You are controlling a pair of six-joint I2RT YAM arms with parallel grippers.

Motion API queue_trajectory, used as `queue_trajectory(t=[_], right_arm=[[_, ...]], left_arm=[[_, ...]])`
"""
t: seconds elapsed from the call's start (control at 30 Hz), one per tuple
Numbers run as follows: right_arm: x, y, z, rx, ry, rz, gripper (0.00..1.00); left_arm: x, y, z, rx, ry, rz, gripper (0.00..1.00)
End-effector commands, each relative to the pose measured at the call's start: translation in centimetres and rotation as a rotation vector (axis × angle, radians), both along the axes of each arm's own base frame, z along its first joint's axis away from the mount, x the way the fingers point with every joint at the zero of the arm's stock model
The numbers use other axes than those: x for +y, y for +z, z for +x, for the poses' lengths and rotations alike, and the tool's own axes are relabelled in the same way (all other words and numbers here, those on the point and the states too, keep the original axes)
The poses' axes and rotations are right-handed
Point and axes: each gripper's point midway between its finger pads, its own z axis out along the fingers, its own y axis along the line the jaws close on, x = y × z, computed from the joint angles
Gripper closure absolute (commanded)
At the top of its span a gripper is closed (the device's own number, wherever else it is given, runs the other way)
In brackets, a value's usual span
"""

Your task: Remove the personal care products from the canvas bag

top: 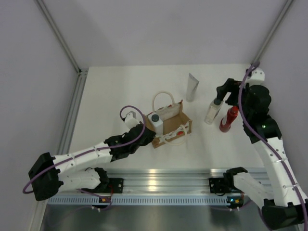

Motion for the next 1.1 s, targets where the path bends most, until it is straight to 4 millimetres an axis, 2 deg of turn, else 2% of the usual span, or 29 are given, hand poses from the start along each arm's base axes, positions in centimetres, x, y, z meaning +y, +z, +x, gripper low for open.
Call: queue_trajectory(t=[0.0, 0.07, 0.1, 0.17, 0.2, 0.27, 0.3, 0.5, 0.7, 0.9, 1.0, 1.07], right_arm=[[10.1, -0.7, -1.8, 0.072, 0.417, 0.044, 0.24], [13.4, -0.7, -2.7, 0.078, 0.526, 0.030, 0.24], [16.4, -1.4, -3.5, 0.107, 0.619, 0.020, 0.24], [19.0, -2.2, -4.2, 0.129, 0.686, -0.009, 0.24], [21.3, -3.1, -4.9, 0.156, 0.737, -0.028, 0.24], [23.3, -4.1, -5.3, 0.176, 0.768, -0.061, 0.23], [25.2, -5.0, -5.9, 0.200, 0.805, -0.088, 0.23], [28.2, -8.4, -4.9, 0.258, 0.817, -0.167, 0.23], [30.6, -9.9, -4.6, 0.280, 0.875, -0.196, 0.22], [32.1, -11.9, -4.3, 0.319, 0.893, -0.236, 0.22], [32.0, -13.2, -3.4, 0.333, 0.841, -0.281, 0.23], [32.0, -13.8, -3.0, 0.338, 0.825, -0.299, 0.28]], left_arm=[[0.7, -0.5, 0.6, -0.011, 0.036, 0.042, 1.00], [0.6, -0.5, 0.6, -0.009, 0.036, 0.042, 1.00], [0.6, -0.5, 0.7, -0.007, 0.038, 0.041, 1.00], [0.5, -0.5, 0.7, -0.005, 0.039, 0.039, 1.00], [0.5, -0.6, 0.7, -0.004, 0.043, 0.036, 1.00], [0.6, -0.7, 0.7, -0.002, 0.048, 0.039, 1.00], [0.6, -0.7, 0.7, 0.000, 0.051, 0.034, 1.00], [0.6, -0.9, 0.8, 0.008, 0.061, 0.031, 1.00], [0.6, -1.0, 0.8, 0.008, 0.060, 0.035, 1.00], [0.5, -0.9, 0.9, 0.006, 0.059, 0.034, 1.00], [0.5, -0.9, 0.8, 0.007, 0.057, 0.036, 1.00], [0.4, -0.9, 0.8, 0.008, 0.055, 0.033, 1.00]])
